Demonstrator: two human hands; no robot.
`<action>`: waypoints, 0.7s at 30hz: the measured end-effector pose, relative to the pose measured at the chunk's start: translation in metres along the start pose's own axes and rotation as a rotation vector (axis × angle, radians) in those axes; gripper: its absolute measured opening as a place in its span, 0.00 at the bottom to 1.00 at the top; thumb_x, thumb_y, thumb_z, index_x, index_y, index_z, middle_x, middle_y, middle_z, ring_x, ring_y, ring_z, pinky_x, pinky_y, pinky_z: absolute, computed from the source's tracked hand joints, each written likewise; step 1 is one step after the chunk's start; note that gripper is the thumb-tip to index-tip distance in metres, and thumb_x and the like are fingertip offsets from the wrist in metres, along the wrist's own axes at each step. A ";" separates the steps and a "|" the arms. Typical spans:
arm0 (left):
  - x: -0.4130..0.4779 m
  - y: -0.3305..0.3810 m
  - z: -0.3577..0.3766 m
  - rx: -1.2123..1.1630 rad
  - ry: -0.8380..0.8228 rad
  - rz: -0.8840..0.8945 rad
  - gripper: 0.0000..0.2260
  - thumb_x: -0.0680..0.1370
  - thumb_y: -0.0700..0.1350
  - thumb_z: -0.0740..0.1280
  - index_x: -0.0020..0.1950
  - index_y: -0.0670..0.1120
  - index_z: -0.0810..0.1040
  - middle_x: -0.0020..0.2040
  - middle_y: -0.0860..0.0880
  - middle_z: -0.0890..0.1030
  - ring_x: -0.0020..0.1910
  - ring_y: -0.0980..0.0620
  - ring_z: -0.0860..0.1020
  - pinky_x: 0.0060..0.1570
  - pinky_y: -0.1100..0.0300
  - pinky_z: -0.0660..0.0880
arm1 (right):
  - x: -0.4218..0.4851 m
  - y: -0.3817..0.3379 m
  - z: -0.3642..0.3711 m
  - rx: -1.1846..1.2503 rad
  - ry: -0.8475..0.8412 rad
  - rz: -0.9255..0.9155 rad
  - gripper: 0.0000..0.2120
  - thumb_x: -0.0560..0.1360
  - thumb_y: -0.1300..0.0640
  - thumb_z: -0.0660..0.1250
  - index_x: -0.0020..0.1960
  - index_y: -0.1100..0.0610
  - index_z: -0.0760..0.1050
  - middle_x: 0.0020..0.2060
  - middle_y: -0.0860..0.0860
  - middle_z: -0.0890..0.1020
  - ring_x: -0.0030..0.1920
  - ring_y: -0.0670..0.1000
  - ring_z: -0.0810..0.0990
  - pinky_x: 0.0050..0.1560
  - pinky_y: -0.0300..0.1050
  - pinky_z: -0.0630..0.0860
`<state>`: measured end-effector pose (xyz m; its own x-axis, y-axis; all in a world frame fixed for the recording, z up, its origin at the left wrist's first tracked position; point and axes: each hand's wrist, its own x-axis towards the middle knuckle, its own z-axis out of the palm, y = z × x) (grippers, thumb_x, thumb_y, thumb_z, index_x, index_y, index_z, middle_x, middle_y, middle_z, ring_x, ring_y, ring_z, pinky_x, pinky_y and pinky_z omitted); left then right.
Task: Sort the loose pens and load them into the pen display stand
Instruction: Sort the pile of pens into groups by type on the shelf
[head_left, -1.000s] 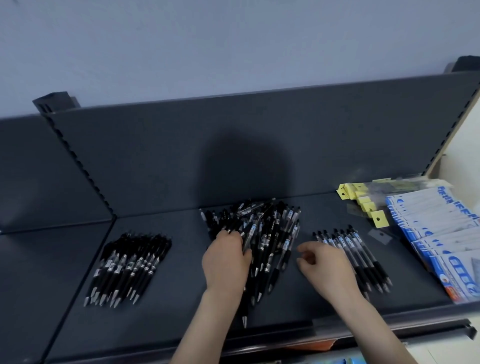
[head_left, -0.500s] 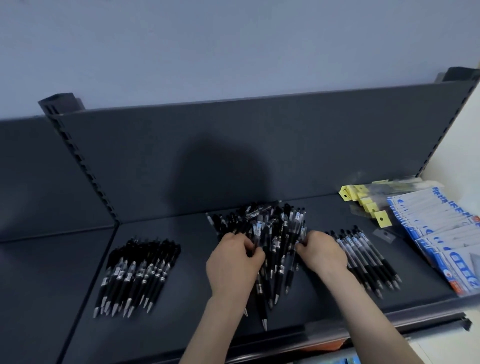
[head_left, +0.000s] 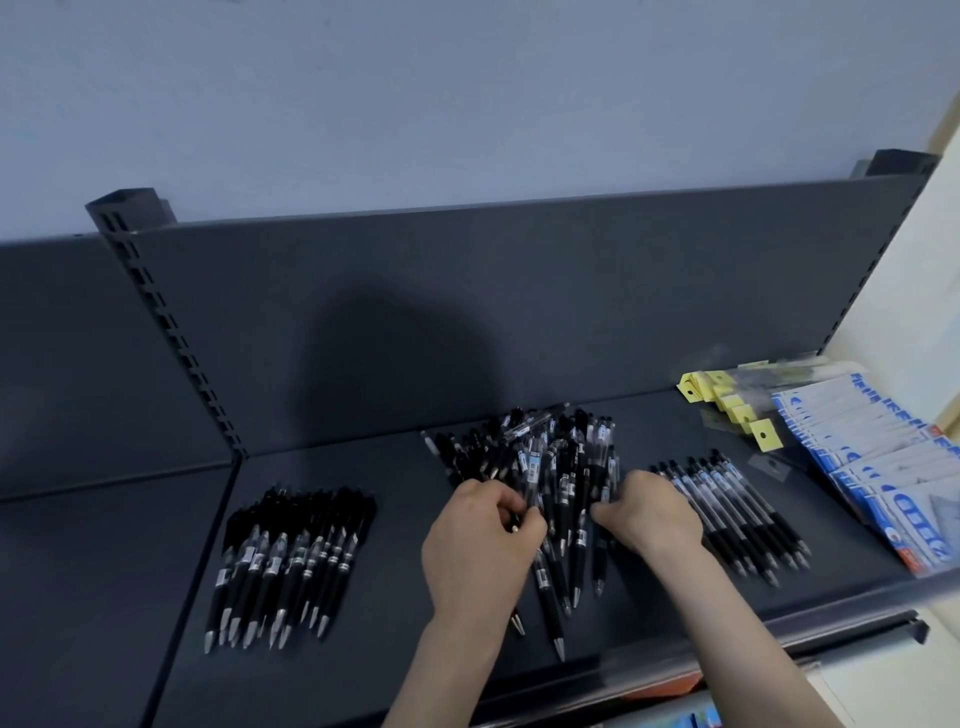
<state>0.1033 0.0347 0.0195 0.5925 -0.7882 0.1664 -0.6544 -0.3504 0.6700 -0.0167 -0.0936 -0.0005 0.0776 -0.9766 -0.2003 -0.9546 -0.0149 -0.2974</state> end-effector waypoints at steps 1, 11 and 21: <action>0.000 0.000 0.000 -0.007 -0.002 0.000 0.04 0.73 0.54 0.68 0.41 0.56 0.77 0.40 0.58 0.76 0.37 0.61 0.75 0.35 0.68 0.70 | -0.003 -0.001 0.001 -0.004 -0.004 -0.009 0.12 0.71 0.48 0.68 0.38 0.56 0.71 0.33 0.49 0.77 0.36 0.52 0.78 0.32 0.40 0.70; -0.003 0.003 0.001 -0.059 -0.066 -0.009 0.03 0.74 0.55 0.67 0.43 0.59 0.77 0.36 0.63 0.77 0.39 0.65 0.74 0.36 0.71 0.67 | -0.018 0.004 0.004 0.128 0.057 -0.078 0.14 0.70 0.54 0.69 0.55 0.55 0.77 0.47 0.53 0.82 0.43 0.54 0.78 0.38 0.41 0.71; -0.006 0.030 0.038 -0.351 -0.288 -0.057 0.03 0.75 0.49 0.67 0.41 0.56 0.78 0.36 0.57 0.82 0.34 0.58 0.81 0.40 0.53 0.81 | -0.023 0.054 -0.014 0.435 0.057 -0.172 0.03 0.68 0.58 0.67 0.41 0.52 0.77 0.30 0.48 0.78 0.32 0.49 0.75 0.35 0.42 0.71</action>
<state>0.0623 0.0092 0.0115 0.4351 -0.8988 -0.0524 -0.3964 -0.2435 0.8852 -0.0746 -0.0753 0.0012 0.1966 -0.9782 -0.0663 -0.7193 -0.0980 -0.6878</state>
